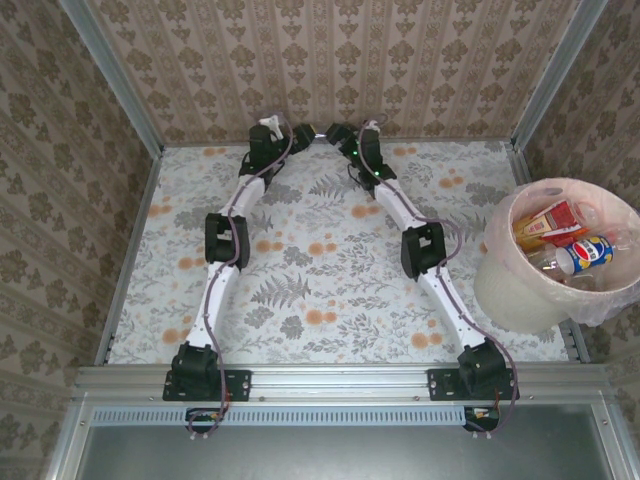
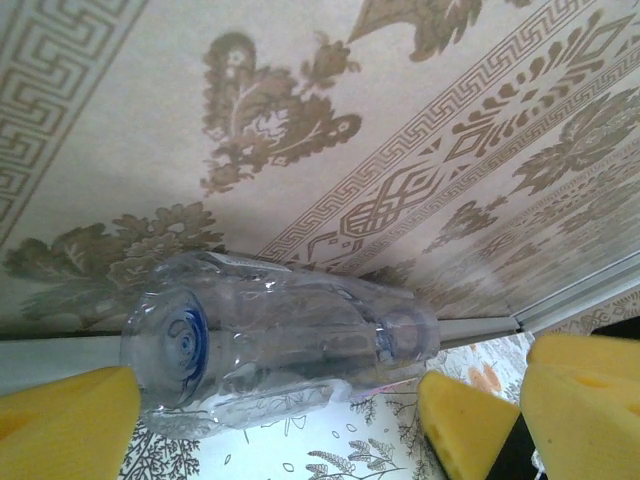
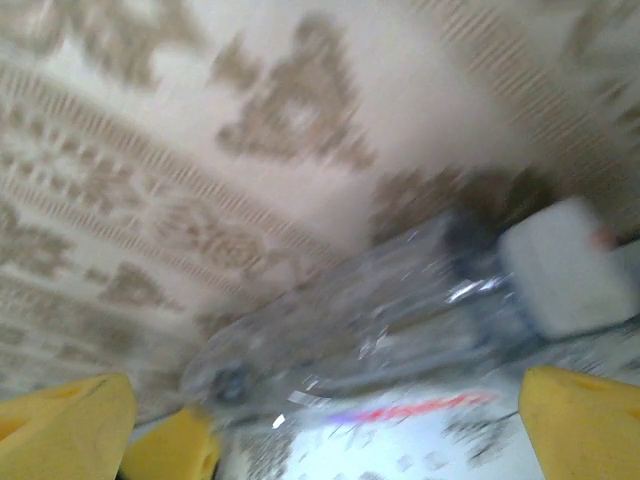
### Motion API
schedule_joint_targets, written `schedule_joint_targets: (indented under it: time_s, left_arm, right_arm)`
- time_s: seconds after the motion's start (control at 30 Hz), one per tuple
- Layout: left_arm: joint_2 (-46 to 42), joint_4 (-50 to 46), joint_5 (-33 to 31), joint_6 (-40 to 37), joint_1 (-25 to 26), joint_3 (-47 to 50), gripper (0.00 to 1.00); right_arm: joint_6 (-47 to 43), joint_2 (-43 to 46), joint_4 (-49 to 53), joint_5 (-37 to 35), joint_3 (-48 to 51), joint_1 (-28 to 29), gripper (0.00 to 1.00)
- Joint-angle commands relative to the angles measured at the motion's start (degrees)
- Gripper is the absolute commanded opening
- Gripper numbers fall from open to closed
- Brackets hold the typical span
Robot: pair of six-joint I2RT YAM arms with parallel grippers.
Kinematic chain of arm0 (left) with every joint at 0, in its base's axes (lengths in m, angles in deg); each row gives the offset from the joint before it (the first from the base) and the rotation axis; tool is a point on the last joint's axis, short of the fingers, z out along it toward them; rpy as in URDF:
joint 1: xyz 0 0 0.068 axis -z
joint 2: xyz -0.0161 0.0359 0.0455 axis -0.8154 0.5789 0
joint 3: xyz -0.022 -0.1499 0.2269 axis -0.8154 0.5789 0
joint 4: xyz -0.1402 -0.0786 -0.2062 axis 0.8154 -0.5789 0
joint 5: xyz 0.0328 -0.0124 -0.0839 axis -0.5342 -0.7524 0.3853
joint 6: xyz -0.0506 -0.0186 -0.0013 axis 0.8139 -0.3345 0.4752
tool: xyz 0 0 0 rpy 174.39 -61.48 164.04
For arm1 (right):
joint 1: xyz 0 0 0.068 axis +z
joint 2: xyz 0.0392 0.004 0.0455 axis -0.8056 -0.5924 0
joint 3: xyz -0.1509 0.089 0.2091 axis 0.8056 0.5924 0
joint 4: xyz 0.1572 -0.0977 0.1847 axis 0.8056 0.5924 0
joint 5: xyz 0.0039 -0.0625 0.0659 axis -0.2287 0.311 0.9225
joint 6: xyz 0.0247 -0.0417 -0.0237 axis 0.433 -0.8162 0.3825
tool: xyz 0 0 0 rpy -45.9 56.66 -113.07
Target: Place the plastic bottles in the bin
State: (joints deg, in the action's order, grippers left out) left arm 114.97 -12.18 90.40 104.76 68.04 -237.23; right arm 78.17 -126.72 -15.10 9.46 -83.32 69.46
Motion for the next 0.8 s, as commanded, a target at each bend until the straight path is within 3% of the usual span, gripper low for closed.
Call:
schedule_joint_targets:
  time_s: [0.0,0.23,0.77]
  left_arm:
    - [2.09,2.42,-0.54,0.28,-0.23,-2.2,1.0]
    - [3.64,4.1,-0.9,1.59,0.19,-3.33,1.0]
    - [3.66,5.18,1.82,0.51,3.58,-4.87,1.0]
  right_arm:
    - [-0.46,0.92,0.94,-3.58,0.29,-1.97,1.0]
    - [9.0,-3.36,-2.87,-4.75,0.26,-2.21,1.0]
    - [9.05,-3.31,-8.29,-3.66,0.35,2.2,1.0]
